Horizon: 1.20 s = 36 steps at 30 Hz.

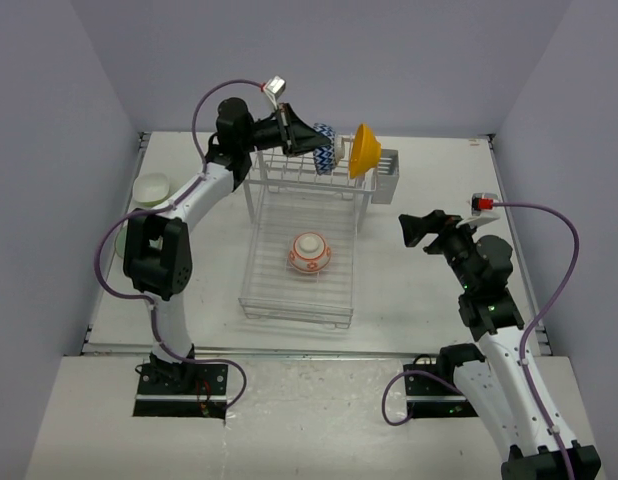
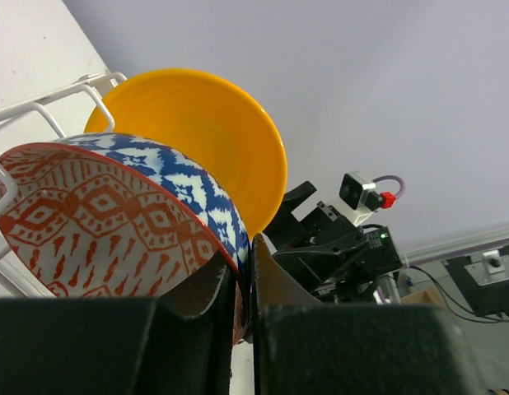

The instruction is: Unload the bowls from the dish rack

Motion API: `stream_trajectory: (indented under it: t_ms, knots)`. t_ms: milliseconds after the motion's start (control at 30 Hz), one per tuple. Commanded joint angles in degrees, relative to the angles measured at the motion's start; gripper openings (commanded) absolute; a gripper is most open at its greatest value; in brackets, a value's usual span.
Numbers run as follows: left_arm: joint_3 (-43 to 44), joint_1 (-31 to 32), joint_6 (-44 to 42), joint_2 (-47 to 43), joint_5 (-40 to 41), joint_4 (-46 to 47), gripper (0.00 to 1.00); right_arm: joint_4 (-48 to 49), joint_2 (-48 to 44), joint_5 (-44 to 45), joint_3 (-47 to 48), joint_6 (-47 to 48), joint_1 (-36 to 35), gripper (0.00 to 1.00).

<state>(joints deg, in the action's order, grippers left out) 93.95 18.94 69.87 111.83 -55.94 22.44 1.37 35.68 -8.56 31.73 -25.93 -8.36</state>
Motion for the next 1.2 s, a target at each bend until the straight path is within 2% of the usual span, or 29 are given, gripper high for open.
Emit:
stream_trajectory:
  t_ms: [0,400,500,633,700,767,800,833,867,900,933,967,1033,1067,1100,1167]
  knots:
    - [-0.44,-2.33,5.45,-3.46,-0.22,10.25,0.0,2.76,0.7,-0.76,0.0,0.62,-0.34,0.97]
    - [3.34,-3.21,14.23,-5.31,-1.18,17.9,0.0,3.2,1.06,-1.11,0.09,0.53,-0.43,0.97]
    - [3.34,-3.21,21.87,-4.7,-1.89,25.52,0.0,3.47,1.06,-1.29,0.09,0.53,-0.43,0.97]
    - [4.04,-3.47,34.26,-2.85,-2.59,41.15,0.0,3.47,1.5,-1.73,0.35,0.44,-0.43,0.97]
    - [4.48,-4.26,32.46,-3.72,-3.03,40.85,0.0,3.55,1.41,-1.81,0.18,0.44,-0.52,0.97]
    - [5.01,-6.45,26.24,-7.23,-3.56,30.26,0.0,3.38,1.32,-2.08,0.18,0.36,-0.52,0.97]
    - [5.8,-7.33,16.45,-8.55,-3.65,24.38,0.0,3.47,1.15,-2.16,0.09,0.36,-0.52,0.97]
    - [7.37,-9.69,10.87,-11.26,-3.04,10.4,0.0,3.47,1.14,-2.34,0.09,0.18,-0.6,0.97]
    - [8.17,-10.93,5.77,-12.33,-2.16,4.87,0.0,3.55,1.14,-2.34,-0.08,0.18,-0.52,0.97]
    - [9.66,-12.07,-5.68,-13.3,0.72,-2.5,0.0,3.73,1.14,-2.52,-0.17,0.09,-0.6,0.97]
    - [13.24,-14.08,-10.93,-14.35,2.66,-17.19,0.0,3.82,1.23,-2.69,-0.26,0.01,-0.6,0.97]
    - [14.49,-15.06,-19.07,-14.8,4.86,-22.04,0.0,3.91,1.32,-2.61,-0.26,0.01,-0.69,0.97]
    - [17.39,-17.08,-25.02,-15.24,10.75,-35.37,0.0,3.99,1.49,-2.78,-0.09,0.01,-0.69,0.97]
    - [17.58,-17.7,-29.3,-15.41,12.42,-37.71,0.0,4.0,1.58,-2.87,-0.08,-0.08,-0.78,0.97]
    - [18.02,-18.23,-32.05,-15.59,18.01,-43.65,0.0,4.08,1.76,-2.96,-0.26,-0.08,-0.78,0.97]
    - [19.51,-18.24,-39.23,-15.94,25.76,-49.74,0.0,4.35,1.76,-3.04,-0.35,-0.26,-0.78,0.97]
